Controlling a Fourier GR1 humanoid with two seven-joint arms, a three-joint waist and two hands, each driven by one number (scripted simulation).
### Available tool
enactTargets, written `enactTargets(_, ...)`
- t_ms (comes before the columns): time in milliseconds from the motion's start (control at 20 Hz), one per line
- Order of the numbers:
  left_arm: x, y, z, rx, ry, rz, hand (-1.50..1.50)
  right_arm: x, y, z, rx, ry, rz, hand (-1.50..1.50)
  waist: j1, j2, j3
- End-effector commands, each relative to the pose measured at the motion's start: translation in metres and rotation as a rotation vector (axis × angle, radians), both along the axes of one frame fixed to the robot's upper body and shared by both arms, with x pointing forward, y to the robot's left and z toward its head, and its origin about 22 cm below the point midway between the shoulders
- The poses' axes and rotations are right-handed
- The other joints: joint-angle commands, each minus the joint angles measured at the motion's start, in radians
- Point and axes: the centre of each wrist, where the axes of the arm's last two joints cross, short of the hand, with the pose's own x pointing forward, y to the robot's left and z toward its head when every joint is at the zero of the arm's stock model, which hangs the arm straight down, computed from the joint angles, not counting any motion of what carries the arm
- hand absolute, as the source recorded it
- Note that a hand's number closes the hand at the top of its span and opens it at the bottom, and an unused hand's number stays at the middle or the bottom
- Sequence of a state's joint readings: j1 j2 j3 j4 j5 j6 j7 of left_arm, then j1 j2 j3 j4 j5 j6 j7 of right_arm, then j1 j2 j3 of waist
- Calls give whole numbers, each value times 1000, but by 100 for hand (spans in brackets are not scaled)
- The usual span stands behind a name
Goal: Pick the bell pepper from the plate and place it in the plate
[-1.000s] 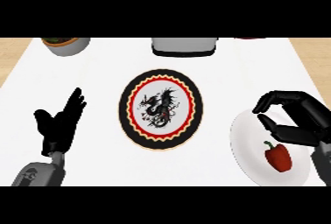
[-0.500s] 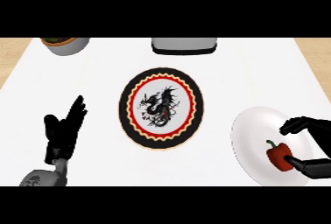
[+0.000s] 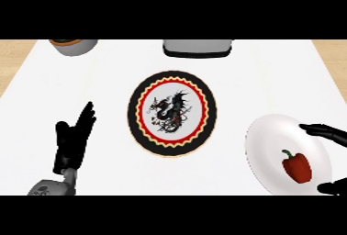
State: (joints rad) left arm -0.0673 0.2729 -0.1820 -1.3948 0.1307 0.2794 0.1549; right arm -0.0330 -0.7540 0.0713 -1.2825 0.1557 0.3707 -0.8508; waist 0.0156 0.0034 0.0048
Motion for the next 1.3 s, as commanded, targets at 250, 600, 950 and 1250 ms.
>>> enactTargets(250,7,-9,1,5,16,-6,0,19,-7,26,-365,-59,198,-150,-10,-1,-5)
enactTargets(600,-10,-3,-5,12,0,12,0,31,8,32,-598,95,263,-150,-4,-2,-5)
enactTargets(950,6,2,2,13,20,5,0,49,25,10,-647,129,274,-150,-10,-2,-5)
enactTargets(1250,-9,-14,16,29,-8,9,0,39,16,-1,-656,120,296,-150,-12,-4,-5)
